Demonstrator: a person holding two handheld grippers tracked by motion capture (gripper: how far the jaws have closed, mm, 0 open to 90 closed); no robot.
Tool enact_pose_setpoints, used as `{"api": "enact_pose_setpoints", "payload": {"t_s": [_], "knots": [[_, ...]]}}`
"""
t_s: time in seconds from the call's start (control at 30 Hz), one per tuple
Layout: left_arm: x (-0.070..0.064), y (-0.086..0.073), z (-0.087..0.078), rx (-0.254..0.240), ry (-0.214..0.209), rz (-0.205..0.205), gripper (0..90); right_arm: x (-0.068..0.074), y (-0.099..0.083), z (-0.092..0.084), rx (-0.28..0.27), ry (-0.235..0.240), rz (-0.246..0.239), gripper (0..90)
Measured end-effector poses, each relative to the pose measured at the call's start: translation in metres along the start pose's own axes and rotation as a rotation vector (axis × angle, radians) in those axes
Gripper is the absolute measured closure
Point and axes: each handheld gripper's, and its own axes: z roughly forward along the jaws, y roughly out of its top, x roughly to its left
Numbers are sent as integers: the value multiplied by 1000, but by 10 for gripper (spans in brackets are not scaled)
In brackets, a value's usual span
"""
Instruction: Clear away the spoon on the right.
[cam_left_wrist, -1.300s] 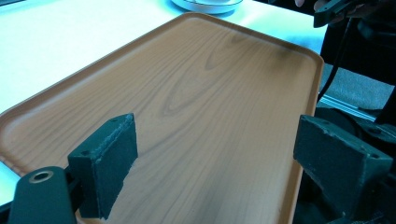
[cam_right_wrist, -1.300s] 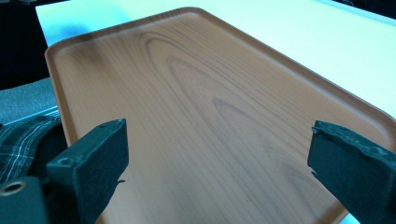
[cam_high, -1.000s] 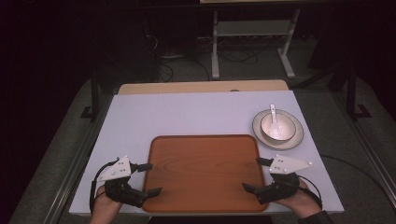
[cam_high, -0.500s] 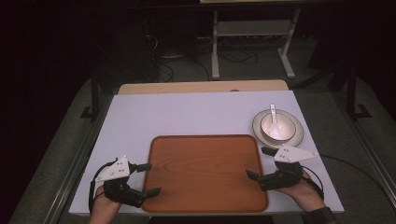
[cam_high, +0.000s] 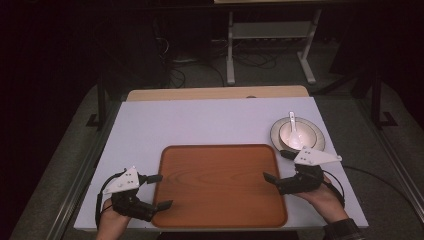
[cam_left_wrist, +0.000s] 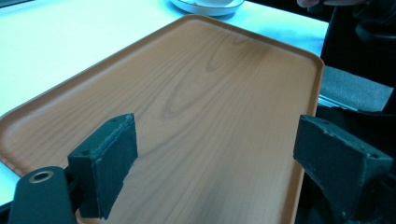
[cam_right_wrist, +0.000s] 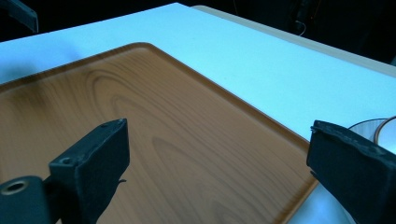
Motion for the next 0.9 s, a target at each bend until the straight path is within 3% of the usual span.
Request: {"api": "enact_pose_setpoints", "payload": {"t_s": [0.17, 0.43, 0.9], "knots": [[3, 2, 5, 5, 0, 0, 133, -6, 2, 4, -11, -2, 9, 50], [5, -2, -2, -17, 21, -31, 133, -21, 10, 13, -27, 11, 29, 50], [5, -5, -5, -29, 33, -47, 133, -39, 24, 23, -31, -1, 20, 53]]}}
